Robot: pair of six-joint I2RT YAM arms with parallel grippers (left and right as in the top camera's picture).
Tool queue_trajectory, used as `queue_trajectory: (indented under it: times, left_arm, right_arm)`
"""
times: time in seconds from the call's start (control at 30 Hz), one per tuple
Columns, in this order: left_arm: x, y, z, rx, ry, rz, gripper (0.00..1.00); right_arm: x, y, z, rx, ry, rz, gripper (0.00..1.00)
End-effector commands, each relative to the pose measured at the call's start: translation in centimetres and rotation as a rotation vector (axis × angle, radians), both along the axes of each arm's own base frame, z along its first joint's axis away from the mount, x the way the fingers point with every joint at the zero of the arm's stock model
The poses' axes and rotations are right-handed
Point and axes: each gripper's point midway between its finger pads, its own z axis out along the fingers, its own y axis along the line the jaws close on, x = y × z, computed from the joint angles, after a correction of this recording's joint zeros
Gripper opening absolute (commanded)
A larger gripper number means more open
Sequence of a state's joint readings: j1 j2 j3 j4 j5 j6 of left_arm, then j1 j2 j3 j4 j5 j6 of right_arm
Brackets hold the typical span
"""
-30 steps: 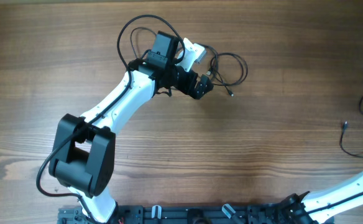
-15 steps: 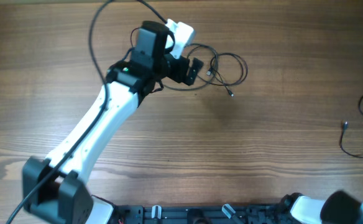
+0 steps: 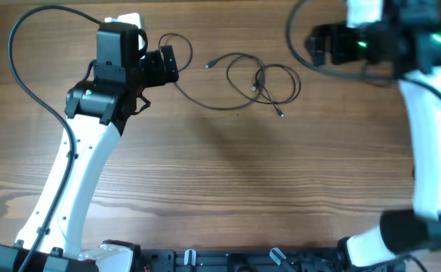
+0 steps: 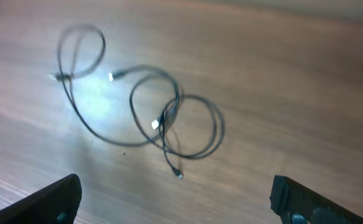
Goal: Untangle cables
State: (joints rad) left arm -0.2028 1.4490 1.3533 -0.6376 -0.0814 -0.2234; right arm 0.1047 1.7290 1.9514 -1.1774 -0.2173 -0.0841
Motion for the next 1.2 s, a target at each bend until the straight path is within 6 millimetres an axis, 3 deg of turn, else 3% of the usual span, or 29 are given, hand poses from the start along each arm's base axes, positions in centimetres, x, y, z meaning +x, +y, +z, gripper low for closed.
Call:
queue_trajectory:
  times: [0.0,0.17,0.37,0.4,0.47,0.57,0.67,0.73,0.83,0.93,1.03,1.07,1.1,1.17]
  left_arm:
    - [0.1,0.6,0.8,-0.002,-0.02,0.031,1.0]
    - [0.3,0.5,0.7,0.02,-0.027,0.011,1.0]
    - [0.6,0.5,1.1,0.017,-0.044,0.013,1.0]
    - [0.6,0.6,1.0,0.022,-0.041,0.018,1.0]
    - [0.7,1.4,1.1,0.064,-0.049,0.042,1.0]
    - [0.7,2.2,1.1,0.099,-0.053,0.074,1.0]
    - [0.7,3.0,1.2,0.123,-0.053,0.105,1.0]
    - [0.6,3.4,1.0,0.123,-0.044,0.112,1.0]
    - [0.3,4.2,0.6,0.128,-0.023,0.128,1.0]
    - [0.3,4.7,0.5,0.126,-0.017,0.139,1.0]
    - [0.3,4.6,0.5,0.122,-0.016,0.134,1.0]
    - [0.3,4.5,0.5,0.12,-0.016,0.131,1.0]
    - [0.3,4.2,0.5,0.109,-0.014,0.118,1.0]
    - [0.2,3.6,0.4,0.084,-0.009,0.091,1.0]
  right_arm:
    - [2.9,1.7,-4.0,0.004,0.05,0.03,1.0]
    - [5.4,3.7,-8.7,0.008,0.104,0.045,1.0]
    - [6.5,8.7,-16.4,-0.019,0.205,0.141,0.99]
    - [6.3,9.2,-17.2,-0.022,0.221,0.15,0.98]
    - [6.0,10.2,-18.8,-0.032,0.256,0.145,0.76]
    - [5.7,10.3,-20.5,-0.036,0.29,0.103,0.67]
    - [4.3,9.2,-22.9,-0.072,0.356,0.046,0.67]
    - [3.5,8.8,-24.4,-0.087,0.383,0.042,0.58]
    - [2.0,8.3,-26.3,-0.099,0.435,0.034,0.57]
    - [1.2,8.1,-27.4,-0.1,0.462,0.017,0.5]
    - [1.2,7.8,-27.5,-0.114,0.46,0.011,0.5]
    - [1.1,7.7,-27.5,-0.121,0.462,0.007,0.37]
    - [1.1,7.7,-27.5,-0.117,0.463,-0.001,0.06]
    - [0.8,8.1,-27.1,-0.086,0.477,0.0,0.04]
